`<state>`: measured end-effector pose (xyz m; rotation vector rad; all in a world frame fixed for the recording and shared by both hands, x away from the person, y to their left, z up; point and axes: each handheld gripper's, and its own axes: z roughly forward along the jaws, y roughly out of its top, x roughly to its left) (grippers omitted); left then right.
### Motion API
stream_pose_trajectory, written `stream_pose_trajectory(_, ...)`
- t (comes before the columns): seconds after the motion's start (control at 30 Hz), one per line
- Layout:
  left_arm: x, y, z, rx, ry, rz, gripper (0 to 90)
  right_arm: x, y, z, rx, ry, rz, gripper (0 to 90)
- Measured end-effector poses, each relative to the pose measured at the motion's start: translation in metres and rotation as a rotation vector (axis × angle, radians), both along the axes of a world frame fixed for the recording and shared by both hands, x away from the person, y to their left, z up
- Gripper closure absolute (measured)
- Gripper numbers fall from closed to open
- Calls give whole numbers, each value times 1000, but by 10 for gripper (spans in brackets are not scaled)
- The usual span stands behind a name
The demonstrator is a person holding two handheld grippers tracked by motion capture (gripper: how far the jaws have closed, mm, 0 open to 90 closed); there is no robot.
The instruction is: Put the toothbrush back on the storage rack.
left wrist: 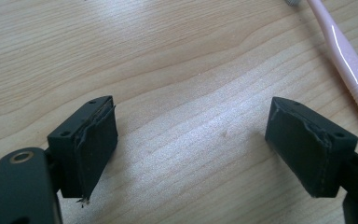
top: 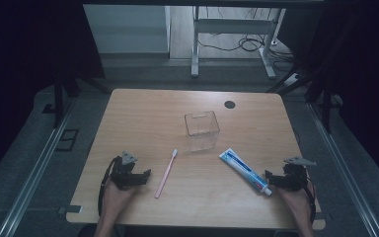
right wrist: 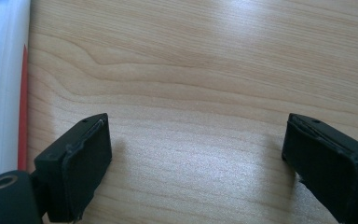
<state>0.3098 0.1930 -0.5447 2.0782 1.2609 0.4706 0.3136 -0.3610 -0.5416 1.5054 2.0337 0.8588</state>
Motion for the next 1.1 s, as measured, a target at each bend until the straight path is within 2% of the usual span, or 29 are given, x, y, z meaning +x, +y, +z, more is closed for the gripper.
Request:
stream_pose_trajectory(0.67, 0, 0, 0, 1, 0, -13, 158, 0, 0, 0, 0, 0, 1, 80)
stream_pose_trajectory(0.9, -2, -3, 5, -3, 3, -30, 295, 0, 0, 0, 0, -1, 1, 80)
stream_pose_trajectory(1.03, -5, -7, 13, -21, -16, -51, 363, 0, 0, 0, 0, -1, 1, 80)
stream_pose_trajectory(1.07, -6, -9, 17, -34, -19, -62, 420, 0, 0, 0, 0, 0, 1, 80)
stream_pose_trajectory(1.1, -7, -10, 18, -33, -21, -68, 434, 0, 0, 0, 0, 0, 1, 80)
